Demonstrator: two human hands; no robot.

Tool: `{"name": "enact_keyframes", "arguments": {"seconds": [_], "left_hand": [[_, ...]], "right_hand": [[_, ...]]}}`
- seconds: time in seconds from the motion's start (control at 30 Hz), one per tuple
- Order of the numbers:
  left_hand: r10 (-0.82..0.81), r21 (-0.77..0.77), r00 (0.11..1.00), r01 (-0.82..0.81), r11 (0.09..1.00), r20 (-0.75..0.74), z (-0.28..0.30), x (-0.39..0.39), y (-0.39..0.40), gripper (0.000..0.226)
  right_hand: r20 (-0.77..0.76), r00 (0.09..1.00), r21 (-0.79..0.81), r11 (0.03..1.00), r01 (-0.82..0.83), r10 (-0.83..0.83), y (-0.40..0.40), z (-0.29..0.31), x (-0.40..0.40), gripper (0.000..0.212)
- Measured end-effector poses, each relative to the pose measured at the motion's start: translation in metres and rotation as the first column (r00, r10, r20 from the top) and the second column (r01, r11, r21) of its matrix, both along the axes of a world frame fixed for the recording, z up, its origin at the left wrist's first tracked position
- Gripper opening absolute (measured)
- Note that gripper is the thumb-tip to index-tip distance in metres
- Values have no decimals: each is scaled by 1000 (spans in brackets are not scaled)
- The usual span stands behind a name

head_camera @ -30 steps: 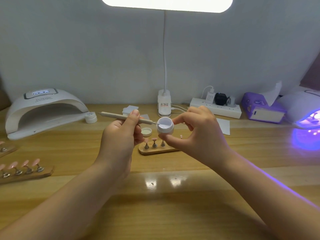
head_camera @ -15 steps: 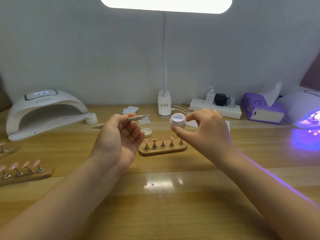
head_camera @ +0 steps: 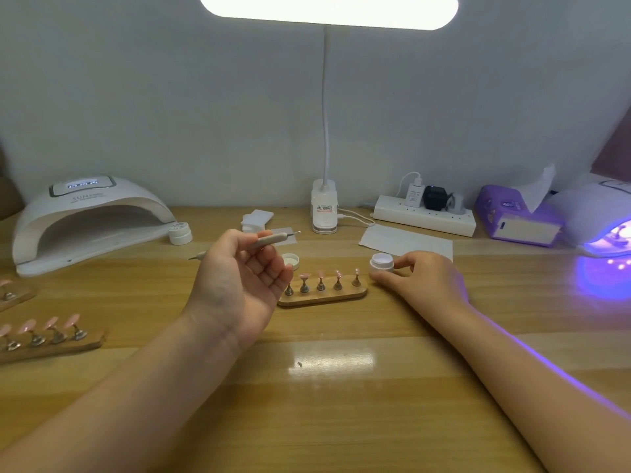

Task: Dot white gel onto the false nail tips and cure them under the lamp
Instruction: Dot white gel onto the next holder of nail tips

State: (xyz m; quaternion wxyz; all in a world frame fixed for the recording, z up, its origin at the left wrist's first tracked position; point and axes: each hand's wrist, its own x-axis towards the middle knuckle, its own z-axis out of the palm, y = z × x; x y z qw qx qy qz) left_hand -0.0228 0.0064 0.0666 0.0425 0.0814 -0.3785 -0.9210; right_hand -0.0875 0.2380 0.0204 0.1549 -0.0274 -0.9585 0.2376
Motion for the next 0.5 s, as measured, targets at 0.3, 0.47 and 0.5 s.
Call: {"name": "enact_keyframes", "arguments": {"seconds": [0.3,0.47,0.5], "left_hand": [[8,-11,1000,-8,1000,25,-4,-1,-1,19],[10,-10,999,-10,1000,30,-3,0,-1,19],[10,-10,999,-10,1000,32,-3,0,-1,19]], "right_hand": [[-122,993,-22,1000,-8,5,1,8,3,60],[-401,889,-5,970,-242,219,-24,14,25,20],[-398,877,23,959,-282,268,-31,14,30,19]]}}
